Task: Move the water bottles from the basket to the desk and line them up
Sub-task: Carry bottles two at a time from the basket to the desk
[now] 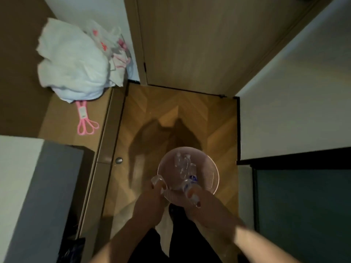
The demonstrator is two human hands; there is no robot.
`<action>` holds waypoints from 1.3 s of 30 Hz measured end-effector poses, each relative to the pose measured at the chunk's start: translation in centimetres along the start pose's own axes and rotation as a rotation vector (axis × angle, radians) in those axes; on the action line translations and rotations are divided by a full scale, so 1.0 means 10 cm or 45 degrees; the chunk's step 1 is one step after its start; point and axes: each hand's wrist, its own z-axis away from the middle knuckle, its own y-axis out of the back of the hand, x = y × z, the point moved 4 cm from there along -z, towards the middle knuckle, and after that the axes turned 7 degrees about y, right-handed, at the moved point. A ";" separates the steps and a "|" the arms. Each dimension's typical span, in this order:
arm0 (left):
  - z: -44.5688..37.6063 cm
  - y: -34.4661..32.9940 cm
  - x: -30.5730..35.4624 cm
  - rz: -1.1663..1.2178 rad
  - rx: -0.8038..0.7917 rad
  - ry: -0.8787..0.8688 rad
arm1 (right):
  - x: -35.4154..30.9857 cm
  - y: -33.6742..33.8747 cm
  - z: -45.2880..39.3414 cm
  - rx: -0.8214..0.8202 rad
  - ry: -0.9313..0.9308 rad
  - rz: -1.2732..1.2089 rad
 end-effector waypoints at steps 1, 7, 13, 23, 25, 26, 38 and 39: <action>0.19 0.07 0.02 0.054 -0.005 0.027 | -0.10 0.10 0.12 -0.022 0.013 0.018; 1.08 0.22 -0.06 0.248 0.254 0.150 | -0.75 0.54 0.66 -0.199 0.227 0.177; 2.16 0.08 -0.22 0.515 0.532 0.302 | -1.16 0.47 1.00 -0.443 0.410 0.536; 4.16 -0.26 -0.73 0.765 1.007 0.603 | -2.25 -0.34 1.84 -0.710 0.931 0.820; 4.58 -0.37 -0.90 0.785 1.110 0.691 | -2.50 -0.63 2.10 -0.770 1.040 0.856; 4.80 -0.43 -0.99 0.798 1.155 0.722 | -2.62 -0.79 2.25 -0.784 1.109 0.882; 7.47 -1.48 -1.99 0.947 1.674 1.025 | -3.53 -2.98 4.42 -1.047 1.524 1.037; 7.69 -1.60 -2.07 0.948 1.709 1.063 | -3.57 -3.17 4.64 -1.081 1.540 1.020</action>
